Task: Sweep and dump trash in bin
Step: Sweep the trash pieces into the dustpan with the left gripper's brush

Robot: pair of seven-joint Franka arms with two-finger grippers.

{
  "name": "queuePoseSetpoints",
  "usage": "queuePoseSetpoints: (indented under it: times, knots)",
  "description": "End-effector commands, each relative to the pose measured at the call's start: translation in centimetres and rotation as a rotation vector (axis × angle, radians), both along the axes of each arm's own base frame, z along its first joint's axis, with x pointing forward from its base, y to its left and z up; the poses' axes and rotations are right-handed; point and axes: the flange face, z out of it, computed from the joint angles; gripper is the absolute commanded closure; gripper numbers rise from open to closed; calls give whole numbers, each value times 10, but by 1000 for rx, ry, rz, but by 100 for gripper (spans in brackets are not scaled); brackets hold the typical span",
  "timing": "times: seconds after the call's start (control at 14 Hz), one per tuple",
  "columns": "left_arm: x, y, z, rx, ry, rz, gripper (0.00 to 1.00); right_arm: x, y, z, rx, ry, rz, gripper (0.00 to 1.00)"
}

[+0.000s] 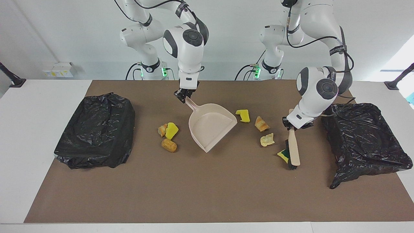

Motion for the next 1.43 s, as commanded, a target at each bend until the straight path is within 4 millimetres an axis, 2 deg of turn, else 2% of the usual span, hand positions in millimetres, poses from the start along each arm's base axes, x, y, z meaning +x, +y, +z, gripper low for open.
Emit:
queuePoseSetpoints:
  times: [0.0, 0.14, 0.29, 0.43, 0.5, 0.65, 0.72, 0.86, 0.93, 1.0, 1.15, 1.29, 1.36]
  knots:
    - [-27, -27, 9, 16, 76, -58, 100, -25, -5, -7, -40, 31, 109, 100]
    - [-39, -40, 12, 36, 147, -75, 100, -25, 1, -24, -51, 66, 161, 100]
    - [-59, -65, 17, 68, 184, -76, 100, -24, 1, -25, -48, 81, 205, 100]
    - [-69, -88, 24, 88, 184, -52, 100, -25, 4, -30, -41, 89, 208, 100]
    - [-67, -84, 36, 79, 160, -43, 100, -27, 8, -37, -46, 93, 205, 100]
    - [-68, -70, 71, 53, 100, -31, 100, -30, 10, -41, -49, 94, 196, 100]
    - [-61, -41, 80, 40, 88, -1, 100, -29, 9, -43, -49, 96, 195, 100]
    - [-60, -21, 74, 24, 76, -6, 100, -31, 11, -52, -44, 91, 202, 100]
    - [-58, 4, 67, 12, 63, 11, 100, -31, 12, -56, -45, 92, 207, 100]
    - [-60, 14, 55, 2, 48, 3, 100, -31, 12, -58, -49, 92, 208, 100]
    - [-66, 12, 23, -7, -5, 3, 100, -34, 16, -59, -49, 88, 221, 100]
    - [-61, 5, 7, -17, -43, -16, 100, -35, 17, -68, -46, 72, 250, 100]
    - [-62, -11, -4, -14, -26, -32, 100, -39, 22, -74, -45, 66, 256, 100]
